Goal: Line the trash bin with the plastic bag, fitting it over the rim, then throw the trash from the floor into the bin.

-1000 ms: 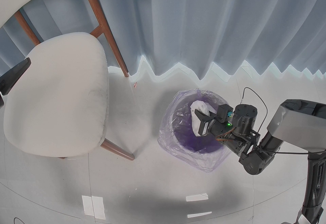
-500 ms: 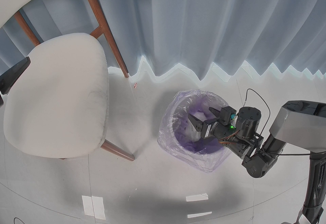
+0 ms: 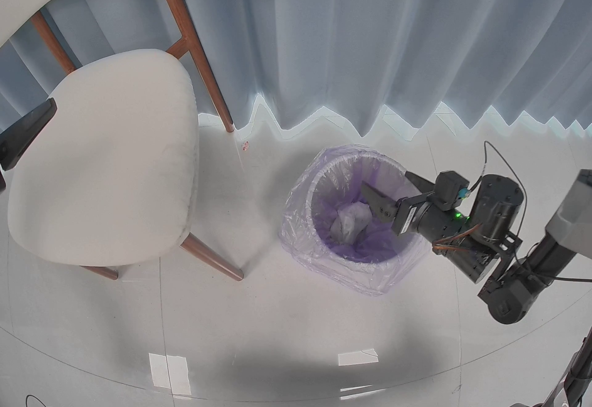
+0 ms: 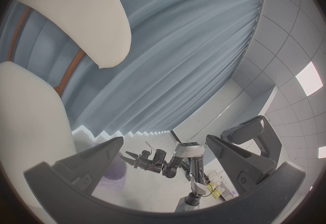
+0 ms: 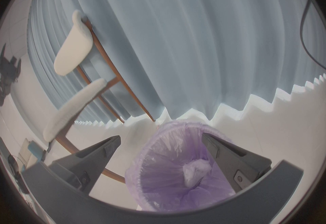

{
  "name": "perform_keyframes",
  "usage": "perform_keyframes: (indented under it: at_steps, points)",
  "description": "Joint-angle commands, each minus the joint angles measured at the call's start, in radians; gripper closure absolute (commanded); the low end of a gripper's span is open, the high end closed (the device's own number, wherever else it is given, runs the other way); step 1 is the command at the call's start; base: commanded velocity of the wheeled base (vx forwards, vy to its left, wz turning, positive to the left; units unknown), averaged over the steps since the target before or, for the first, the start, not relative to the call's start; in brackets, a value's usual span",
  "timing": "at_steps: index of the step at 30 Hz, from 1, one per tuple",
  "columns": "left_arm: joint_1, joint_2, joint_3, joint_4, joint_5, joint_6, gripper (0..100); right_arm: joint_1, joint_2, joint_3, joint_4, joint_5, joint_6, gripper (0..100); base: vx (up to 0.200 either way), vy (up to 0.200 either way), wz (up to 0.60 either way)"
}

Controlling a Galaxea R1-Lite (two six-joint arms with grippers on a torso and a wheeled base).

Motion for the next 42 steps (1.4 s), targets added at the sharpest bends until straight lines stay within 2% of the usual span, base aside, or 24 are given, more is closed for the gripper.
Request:
perform_keyframes:
  at_steps: [1, 5, 6, 7, 9, 10, 13, 16, 17, 20, 22, 23, 24, 26, 27, 29, 31, 34, 35, 36, 38, 40, 41, 42]
  points:
    - [-0.006, -0.060, -0.010, 0.000, 0.006, 0.003, 0, -0.003, -0.339, 0.121, 0.105, -0.057, 0.015, 0, 0.000, 0.000, 0.00]
    - [-0.002, -0.115, -0.009, 0.000, 0.005, 0.005, 0, -0.003, -0.538, 0.207, 0.295, -0.162, 0.012, 0, 0.000, 0.000, 0.00]
    - [-0.003, -0.152, 0.007, 0.003, -0.001, 0.005, 0, -0.008, -0.666, 0.252, 0.376, -0.211, 0.012, 0, 0.000, 0.000, 0.00]
    - [-0.006, -0.174, 0.030, 0.001, -0.003, 0.010, 0, -0.014, -0.741, 0.275, 0.415, -0.218, 0.013, 0, 0.000, 0.000, 0.00]
    - [-0.012, -0.258, 0.109, 0.000, -0.014, 0.033, 0, -0.089, -0.933, 0.325, 0.504, -0.217, 0.007, 0, 0.000, 0.000, 0.00]
    - [-0.012, -0.258, 0.109, 0.000, -0.014, 0.033, 0, -0.089, -0.933, 0.325, 0.504, -0.217, 0.007, 0, 0.000, 0.000, 0.00]
    - [-0.014, -0.468, 0.258, 0.018, -0.054, 0.034, 0, -0.197, -1.192, 0.385, 0.694, -0.215, -0.022, 0, 0.000, 0.000, 0.00]
    - [-0.014, -0.574, 0.319, 0.040, -0.061, 0.022, 0, -0.235, -1.319, 0.419, 0.806, -0.214, -0.027, 0, 0.000, 0.000, 0.00]
    - [-0.014, -0.683, 0.384, 0.098, -0.061, 0.003, 0, -0.273, -1.422, 0.459, 0.881, -0.214, -0.034, 0, 0.000, 0.000, 0.00]
    - [-0.011, -0.850, 0.461, 0.196, -0.061, 0.000, 0, -0.338, -1.539, 0.522, 0.909, -0.209, -0.050, 0, 0.000, 0.000, 0.00]
    - [0.029, -0.958, 0.580, 0.216, -0.049, 0.054, 0, -0.392, -1.644, 0.580, 0.910, -0.154, -0.080, 0, 0.000, 0.000, 0.00]
    - [0.035, -0.959, 0.580, 0.231, -0.054, 0.076, 0, -0.398, -1.657, 0.585, 0.910, -0.145, -0.085, 0, 0.000, 0.000, 0.00]
    - [0.035, -0.959, 0.580, 0.276, -0.021, 0.131, 0, -0.439, -1.727, 0.605, 0.913, -0.093, -0.105, 0, 0.000, 0.000, 0.00]
    - [0.032, -0.959, 0.580, 0.333, 0.043, 0.172, 0, -0.476, -1.781, 0.620, 0.926, -0.047, -0.114, 0, 0.000, 0.000, 0.00]
    - [0.034, -0.959, 0.580, 0.376, 0.161, 0.215, 0, -0.517, -1.842, 0.628, 0.987, 0.007, -0.117, 0, 0.000, 0.000, 0.00]
    - [0.034, -0.959, 0.580, 0.448, 0.293, 0.278, 0, -0.559, -1.939, 0.628, 1.139, 0.068, -0.120, 0, 0.000, 0.000, 0.00]
    - [0.034, -0.959, 0.580, 0.578, 0.385, 0.349, 0, -0.542, -1.953, 0.628, 1.225, 0.068, -0.128, 0, 0.000, 0.000, 0.00]
    - [0.034, -0.959, 0.580, 0.770, 0.635, 0.550, 0, -0.522, -1.999, 0.628, 1.309, 0.064, -0.134, 0, 0.000, 0.000, 0.00]
    - [0.034, -0.959, 0.580, 0.770, 0.635, 0.550, 0, -0.522, -1.999, 0.628, 1.309, 0.064, -0.134, 0, 0.000, 0.000, 0.00]
    - [0.034, -0.959, 0.580, 0.911, 0.851, 0.692, 0, -0.522, -1.997, 0.628, 1.334, 0.062, -0.131, 0, 0.000, 0.000, 0.00]
    - [0.032, -0.959, 0.580, 0.922, 0.993, 0.752, 0, -0.522, -1.997, 0.628, 1.332, 0.061, -0.136, 0, 0.000, 0.000, 0.00]
    - [0.032, -0.959, 0.580, 0.919, 1.062, 0.770, 0, -0.522, -1.997, 0.628, 1.337, 0.058, -0.146, 0, 0.000, 0.000, 0.00]
    - [0.032, -0.959, 0.580, 0.919, 1.062, 0.770, 0, -0.522, -1.997, 0.628, 1.337, 0.058, -0.146, 0, 0.000, 0.000, 0.00]
    - [0.034, -0.959, 0.580, 0.932, 1.097, 0.786, 0, -0.522, -1.997, 0.628, 1.338, 0.045, -0.186, 0, 0.000, 0.000, 0.00]
